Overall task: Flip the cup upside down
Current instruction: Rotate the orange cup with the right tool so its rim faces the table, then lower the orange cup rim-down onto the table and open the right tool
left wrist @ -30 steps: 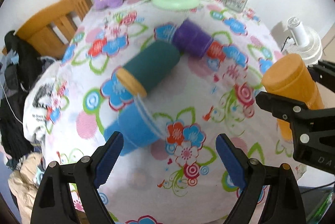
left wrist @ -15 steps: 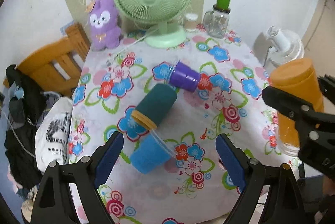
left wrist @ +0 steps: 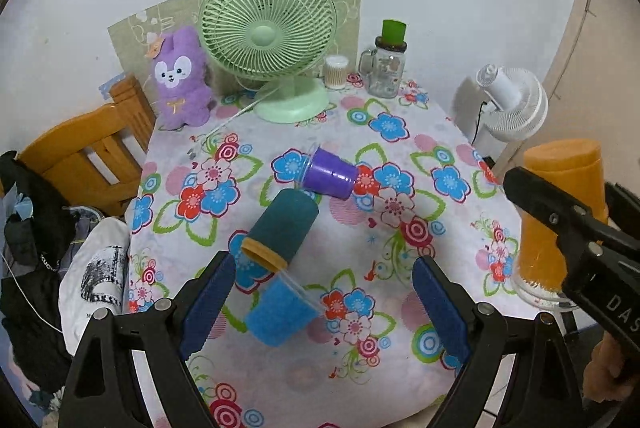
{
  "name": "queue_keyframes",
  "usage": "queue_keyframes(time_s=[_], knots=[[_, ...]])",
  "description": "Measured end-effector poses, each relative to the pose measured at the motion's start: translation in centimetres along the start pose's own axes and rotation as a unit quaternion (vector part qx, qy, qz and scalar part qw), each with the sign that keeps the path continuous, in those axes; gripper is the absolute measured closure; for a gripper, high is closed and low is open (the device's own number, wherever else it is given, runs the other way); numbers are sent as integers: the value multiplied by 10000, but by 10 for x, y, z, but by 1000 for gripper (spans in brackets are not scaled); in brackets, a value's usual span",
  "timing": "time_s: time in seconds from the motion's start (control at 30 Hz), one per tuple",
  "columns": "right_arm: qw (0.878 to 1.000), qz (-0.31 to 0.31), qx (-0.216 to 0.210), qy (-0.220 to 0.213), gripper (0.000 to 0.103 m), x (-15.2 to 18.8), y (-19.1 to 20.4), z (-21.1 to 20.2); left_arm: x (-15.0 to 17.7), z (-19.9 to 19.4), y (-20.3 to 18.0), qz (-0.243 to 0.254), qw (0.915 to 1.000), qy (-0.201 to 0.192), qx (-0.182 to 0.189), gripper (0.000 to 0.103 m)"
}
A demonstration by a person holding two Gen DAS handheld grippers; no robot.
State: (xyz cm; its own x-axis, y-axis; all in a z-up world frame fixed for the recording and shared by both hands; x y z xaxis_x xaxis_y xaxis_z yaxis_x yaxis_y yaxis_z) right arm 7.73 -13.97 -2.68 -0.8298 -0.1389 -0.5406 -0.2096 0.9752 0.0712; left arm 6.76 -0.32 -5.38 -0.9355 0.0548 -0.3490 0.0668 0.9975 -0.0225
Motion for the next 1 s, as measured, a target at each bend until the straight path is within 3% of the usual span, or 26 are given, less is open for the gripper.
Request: queue_keyframes(time_s=[0.2, 0.57, 1.0], knots=[[9995, -99, 35, -288, 40, 5, -8, 7, 4, 15, -1, -202, 9998, -62, -18, 9], [9960, -138, -79, -876, 40, 18, -11, 74, 25, 79, 8, -437, 9984, 265, -239, 9], [9980, 60, -17, -637, 40, 49, -9, 162, 41, 131, 16, -412, 9973, 420, -436, 9]])
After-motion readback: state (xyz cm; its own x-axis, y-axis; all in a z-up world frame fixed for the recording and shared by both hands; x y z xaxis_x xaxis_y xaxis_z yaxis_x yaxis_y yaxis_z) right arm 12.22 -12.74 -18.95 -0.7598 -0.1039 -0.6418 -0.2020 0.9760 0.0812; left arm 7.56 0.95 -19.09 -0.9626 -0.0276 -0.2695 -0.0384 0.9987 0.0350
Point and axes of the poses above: each gripper's, at about its wrist camera, not at the fingertips, and z roughly the way its jaws point, y to its left, x to its underside, the point moved 7 cm from there along z, roughly the way its jaws point, and after that the axes turned 14 degrees about y, right-handed, at the moved point
